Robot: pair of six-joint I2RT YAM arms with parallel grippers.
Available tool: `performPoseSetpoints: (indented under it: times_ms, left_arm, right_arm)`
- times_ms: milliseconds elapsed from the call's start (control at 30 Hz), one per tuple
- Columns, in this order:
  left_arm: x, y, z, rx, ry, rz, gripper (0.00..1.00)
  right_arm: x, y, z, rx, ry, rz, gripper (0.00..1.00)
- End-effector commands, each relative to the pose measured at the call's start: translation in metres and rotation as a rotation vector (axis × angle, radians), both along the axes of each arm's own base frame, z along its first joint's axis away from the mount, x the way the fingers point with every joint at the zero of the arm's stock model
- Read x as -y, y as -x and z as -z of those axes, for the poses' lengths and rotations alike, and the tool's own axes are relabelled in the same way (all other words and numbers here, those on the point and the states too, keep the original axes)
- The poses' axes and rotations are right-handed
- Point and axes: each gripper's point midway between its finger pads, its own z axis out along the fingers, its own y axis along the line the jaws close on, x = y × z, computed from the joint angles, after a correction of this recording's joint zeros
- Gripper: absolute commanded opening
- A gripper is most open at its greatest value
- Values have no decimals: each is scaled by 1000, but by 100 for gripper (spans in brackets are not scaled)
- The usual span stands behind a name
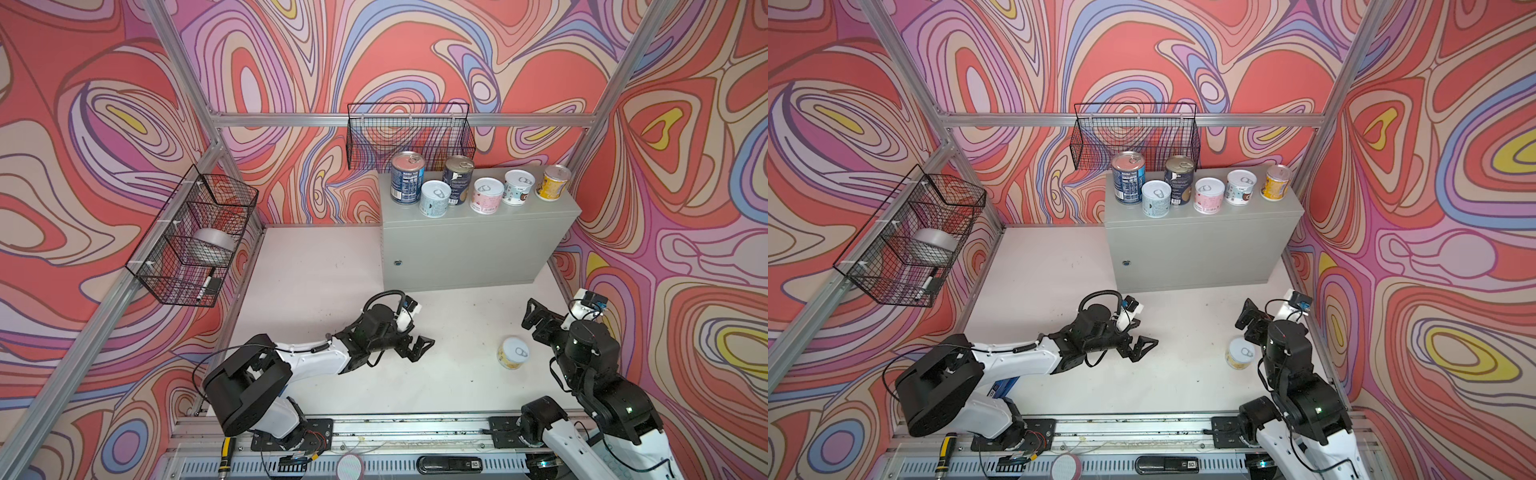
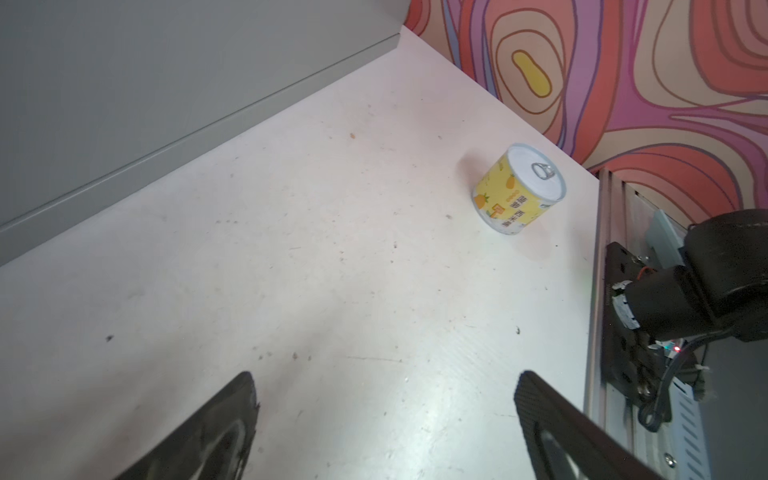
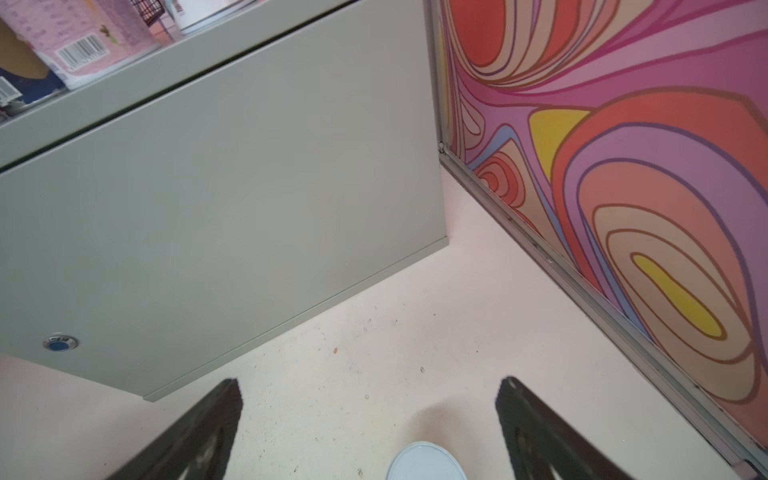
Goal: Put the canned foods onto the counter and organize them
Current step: 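Draw the right gripper back while the left gripper moves toward the yellow can, then lower the open left gripper over the small yellow can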
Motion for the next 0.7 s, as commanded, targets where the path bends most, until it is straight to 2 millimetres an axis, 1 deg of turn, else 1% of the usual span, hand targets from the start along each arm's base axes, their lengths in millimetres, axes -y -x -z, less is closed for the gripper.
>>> performPoseSetpoints:
  times_ms: [0, 133, 300, 433, 500, 600, 667]
  left_arm:
    - [27, 7, -6, -18, 41, 59, 100]
    - [58, 6, -7, -33, 63, 98, 100]
    - [95, 18, -5, -24, 65, 199, 100]
    - [114, 20, 2, -41, 60, 234, 100]
    - [123, 21, 2, -46, 65, 243, 100]
    - [142, 28, 1, -34, 54, 286, 100]
    - [157, 36, 4, -16, 24, 329, 100]
  right_arm:
    - [15, 18, 1, 19, -58, 85, 98]
    - [21, 28, -6, 71, -84, 111, 99]
    - [21, 31, -11, 94, -98, 101, 98]
    - [22, 31, -8, 60, -69, 100, 98]
    - [22, 33, -9, 59, -65, 102, 98]
    - [20, 34, -13, 77, -65, 79, 97]
    - [20, 35, -14, 84, -63, 77, 98]
